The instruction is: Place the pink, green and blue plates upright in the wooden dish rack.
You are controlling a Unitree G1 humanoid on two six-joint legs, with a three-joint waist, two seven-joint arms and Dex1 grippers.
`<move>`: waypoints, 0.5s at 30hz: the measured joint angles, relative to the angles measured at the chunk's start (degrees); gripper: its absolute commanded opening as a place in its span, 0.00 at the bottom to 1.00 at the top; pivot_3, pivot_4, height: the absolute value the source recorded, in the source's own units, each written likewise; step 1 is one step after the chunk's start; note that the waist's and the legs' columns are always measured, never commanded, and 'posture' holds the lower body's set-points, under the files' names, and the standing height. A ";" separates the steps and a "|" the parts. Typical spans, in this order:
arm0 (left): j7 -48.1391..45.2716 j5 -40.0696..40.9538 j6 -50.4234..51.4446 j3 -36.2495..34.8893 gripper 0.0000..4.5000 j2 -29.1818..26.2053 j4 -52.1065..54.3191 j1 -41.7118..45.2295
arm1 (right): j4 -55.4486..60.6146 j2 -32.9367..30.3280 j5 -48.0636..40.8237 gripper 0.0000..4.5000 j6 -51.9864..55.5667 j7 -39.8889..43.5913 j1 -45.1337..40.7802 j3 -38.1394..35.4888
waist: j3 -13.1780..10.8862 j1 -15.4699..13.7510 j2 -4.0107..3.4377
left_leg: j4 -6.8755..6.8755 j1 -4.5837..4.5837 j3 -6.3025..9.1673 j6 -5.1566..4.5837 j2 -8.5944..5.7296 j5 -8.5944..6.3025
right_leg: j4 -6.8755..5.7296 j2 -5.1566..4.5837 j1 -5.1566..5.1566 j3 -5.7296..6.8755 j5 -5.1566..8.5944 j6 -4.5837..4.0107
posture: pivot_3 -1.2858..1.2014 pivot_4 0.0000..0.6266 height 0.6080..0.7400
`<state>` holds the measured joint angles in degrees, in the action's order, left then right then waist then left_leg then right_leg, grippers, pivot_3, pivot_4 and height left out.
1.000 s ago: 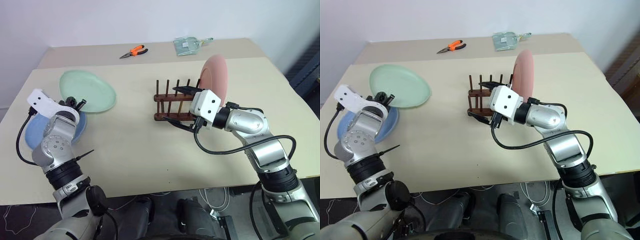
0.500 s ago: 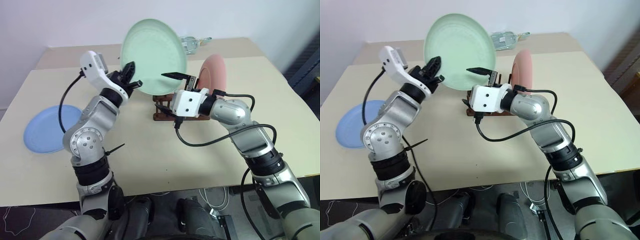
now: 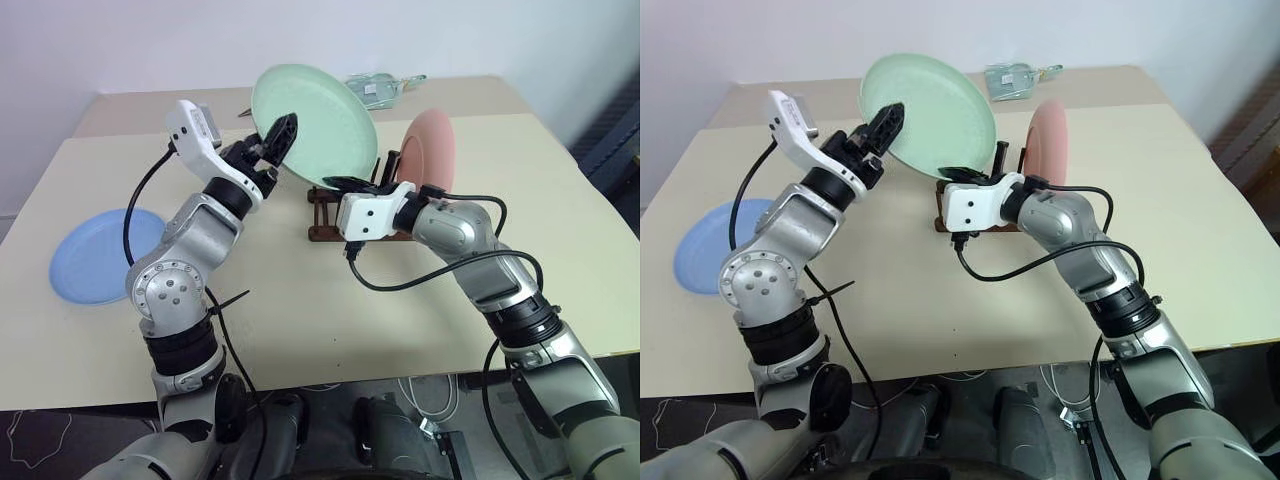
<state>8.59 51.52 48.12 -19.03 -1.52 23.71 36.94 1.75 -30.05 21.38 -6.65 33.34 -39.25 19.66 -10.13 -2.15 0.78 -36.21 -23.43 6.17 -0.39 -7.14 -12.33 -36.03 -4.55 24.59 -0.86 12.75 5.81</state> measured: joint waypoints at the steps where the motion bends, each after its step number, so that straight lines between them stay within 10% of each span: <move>1: -0.26 -1.48 -2.44 -0.22 0.95 -1.41 -0.07 0.74 | 0.01 0.07 0.23 0.00 0.00 -0.45 0.56 -0.02 | 0.00 0.01 0.00 | 0.01 0.00 0.00 0.02 0.00 0.01 | 0.00 0.00 0.00 -0.01 0.00 0.00 | 0.52 0.24 0.91; 6: -6.72 -14.25 -13.55 0.01 0.95 -15.85 -1.64 -2.15 | 2.16 1.54 -5.41 0.00 2.47 -1.40 4.47 -5.99 | 0.00 0.80 -0.04 | 0.21 0.06 -0.05 0.07 0.02 0.05 | -0.02 0.03 0.06 -0.10 0.00 -0.05 | 0.52 0.24 0.91; 15: -29.13 -29.75 -27.84 14.84 0.95 -26.78 -6.77 -24.10 | 23.00 13.43 -48.14 0.00 34.31 -2.04 7.95 -22.52 | -0.01 1.43 -0.10 | 0.24 0.05 0.06 -0.31 0.04 -0.30 | 0.00 -0.05 0.06 -0.11 0.09 -0.27 | 0.52 0.24 0.91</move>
<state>-20.54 21.77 20.29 -4.18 -28.30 16.94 12.85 24.75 -16.62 -26.77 27.65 31.30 -31.30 -2.86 -10.14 -0.72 0.68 -35.98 -23.38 6.23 -0.70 -7.09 -12.63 -36.03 -4.60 24.65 -0.98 12.83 5.54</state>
